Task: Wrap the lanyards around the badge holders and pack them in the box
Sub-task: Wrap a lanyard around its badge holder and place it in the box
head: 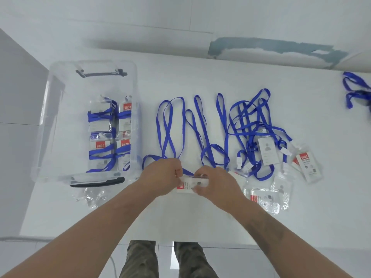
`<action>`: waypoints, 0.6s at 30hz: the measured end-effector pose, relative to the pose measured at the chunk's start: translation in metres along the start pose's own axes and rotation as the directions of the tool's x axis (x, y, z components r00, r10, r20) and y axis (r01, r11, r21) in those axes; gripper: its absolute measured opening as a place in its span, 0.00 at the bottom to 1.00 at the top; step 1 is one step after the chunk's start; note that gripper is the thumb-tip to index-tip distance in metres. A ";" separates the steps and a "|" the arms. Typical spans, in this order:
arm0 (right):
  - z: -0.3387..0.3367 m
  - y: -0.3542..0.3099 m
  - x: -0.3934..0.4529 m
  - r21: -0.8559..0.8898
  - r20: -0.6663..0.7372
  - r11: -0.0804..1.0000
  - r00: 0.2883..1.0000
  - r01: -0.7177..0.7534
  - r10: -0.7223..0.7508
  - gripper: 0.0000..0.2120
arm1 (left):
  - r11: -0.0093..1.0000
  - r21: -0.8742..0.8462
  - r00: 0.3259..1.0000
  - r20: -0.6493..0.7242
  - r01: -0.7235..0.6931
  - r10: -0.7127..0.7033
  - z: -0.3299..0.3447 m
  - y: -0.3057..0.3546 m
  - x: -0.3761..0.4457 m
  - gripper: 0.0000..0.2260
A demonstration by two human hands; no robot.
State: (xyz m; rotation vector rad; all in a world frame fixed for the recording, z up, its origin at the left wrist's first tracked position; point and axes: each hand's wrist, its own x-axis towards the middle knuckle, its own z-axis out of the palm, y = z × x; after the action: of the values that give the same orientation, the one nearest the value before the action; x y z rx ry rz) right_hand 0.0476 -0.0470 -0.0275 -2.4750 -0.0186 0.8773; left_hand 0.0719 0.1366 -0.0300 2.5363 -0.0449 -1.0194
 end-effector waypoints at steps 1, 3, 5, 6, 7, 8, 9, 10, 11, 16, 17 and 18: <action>-0.011 0.001 0.002 0.103 0.005 0.995 1.000 -0.021 0.021 0.14 | 0.998 -0.065 1.000 -0.013 -0.010 0.009 -0.006 0.003 -0.001 0.06; -0.036 0.002 0.005 0.292 0.030 0.954 0.998 -0.066 0.060 0.14 | 0.980 -0.192 0.999 -0.021 -0.048 0.045 -0.017 0.010 -0.002 0.06; -0.061 -0.001 0.009 0.463 0.013 0.883 0.997 -0.077 0.080 0.15 | 0.947 -0.310 0.996 -0.018 -0.084 0.082 -0.031 0.021 -0.003 0.06; -0.073 -0.003 0.012 0.545 -0.021 0.836 0.996 -0.062 0.087 0.15 | 0.918 -0.387 0.996 -0.026 -0.091 0.088 -0.039 0.029 -0.002 0.05; -0.084 -0.006 0.014 0.624 -0.060 0.780 0.993 -0.041 0.100 0.14 | 0.877 -0.473 0.996 -0.032 -0.087 0.081 -0.045 0.036 -0.001 0.05; -0.093 -0.008 0.016 0.692 -0.096 0.722 0.988 -0.018 0.117 0.14 | 0.823 -0.563 0.997 -0.036 -0.076 0.067 -0.052 0.044 0.000 0.05; -0.100 -0.010 0.019 0.749 -0.120 0.663 0.984 0.001 0.134 0.14 | 0.760 -0.647 0.998 -0.032 -0.062 0.053 -0.058 0.050 -0.001 0.06; -0.105 -0.011 0.021 0.801 -0.137 0.599 0.980 0.022 0.147 0.15 | 0.690 -0.722 0.998 -0.035 -0.055 0.043 -0.063 0.055 -0.001 0.07; -0.110 -0.013 0.022 0.847 -0.148 0.530 0.977 0.044 0.155 0.15 | 0.627 -0.777 0.998 -0.048 -0.056 0.029 -0.067 0.059 -0.001 0.07; -0.124 -0.031 0.023 0.957 -0.193 0.249 0.970 0.152 0.147 0.15 | 0.427 -0.898 0.992 -0.129 -0.110 -0.016 -0.083 0.073 -0.001 0.06; -0.125 -0.036 0.023 0.946 -0.218 0.274 0.966 0.173 0.143 0.15 | 0.388 -0.915 0.991 -0.133 -0.112 -0.028 -0.085 0.076 -0.001 0.06; -0.125 -0.040 0.023 0.924 -0.249 0.332 0.958 0.192 0.141 0.15 | 0.357 -0.928 0.991 -0.132 -0.111 -0.035 -0.087 0.080 -0.002 0.07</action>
State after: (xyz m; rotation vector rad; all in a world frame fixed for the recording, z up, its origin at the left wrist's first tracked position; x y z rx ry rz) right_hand 0.1456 -0.0661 0.0603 -1.3858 0.4467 0.2818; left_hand 0.1385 0.0947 0.0581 1.4631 0.4153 -0.5493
